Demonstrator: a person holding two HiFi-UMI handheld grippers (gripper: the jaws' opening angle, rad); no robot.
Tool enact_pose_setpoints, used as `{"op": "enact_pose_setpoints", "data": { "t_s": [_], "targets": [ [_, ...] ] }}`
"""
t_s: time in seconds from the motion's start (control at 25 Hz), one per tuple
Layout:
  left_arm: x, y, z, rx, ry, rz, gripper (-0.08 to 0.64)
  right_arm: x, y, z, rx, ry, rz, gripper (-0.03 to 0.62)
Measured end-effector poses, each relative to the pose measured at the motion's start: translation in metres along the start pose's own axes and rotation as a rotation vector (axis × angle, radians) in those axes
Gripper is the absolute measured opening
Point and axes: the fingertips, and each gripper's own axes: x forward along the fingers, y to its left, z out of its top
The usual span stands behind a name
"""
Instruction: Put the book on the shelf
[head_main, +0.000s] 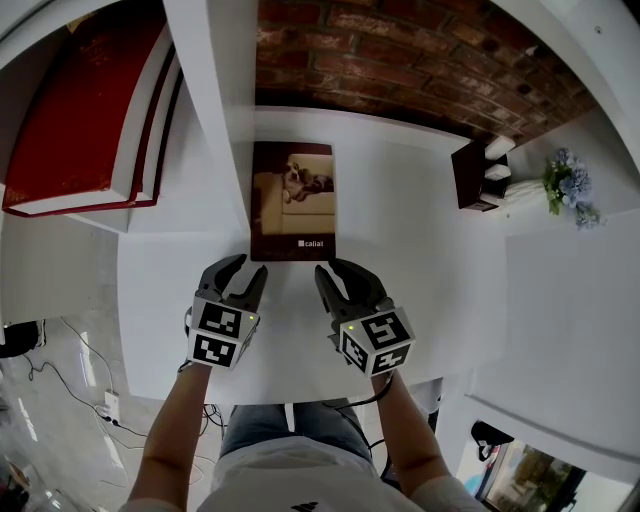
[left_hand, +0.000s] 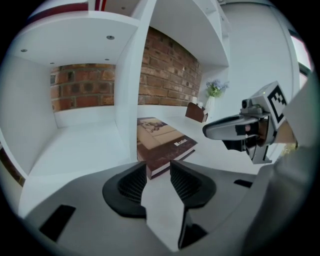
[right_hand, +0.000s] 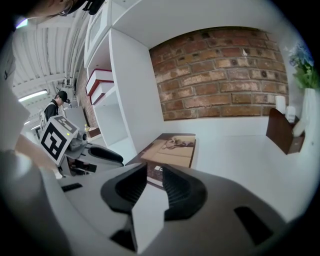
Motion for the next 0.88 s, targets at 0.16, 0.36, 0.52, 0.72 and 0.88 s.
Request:
{"op": "enact_pose_setpoints", "data": {
  "t_s": [0.16, 0.36, 0.52, 0.72, 0.88],
  "targets": [
    [0.006, 0.0, -0.007, 0.022, 0.031, -0.003, 0.152, 0.002, -0.007, -0.007, -0.005, 0.028, -0.004, 0.117],
    [0.011, 0.0, -0.013, 0.025, 0.055, -0.009, 0.156, 0.006, -0.011, -0.017, -0.014, 0.072, 0.0, 0.14],
    [0.014, 0.001, -0.013, 0.02, 0.06, -0.012, 0.156, 0.01, -0.014, -0.025, -0.021, 0.111, 0.0, 0.158],
    [0.018, 0.002, -0.014, 0.016, 0.076, -0.016, 0.158, 0.016, -0.021, -0.035, -0.04, 0.166, -0.006, 0.175],
    [0.02, 0.003, -0.016, 0.008, 0.085, -0.017, 0.158, 0.021, -0.025, -0.041, -0.045, 0.202, -0.001, 0.186]
  ]
}}
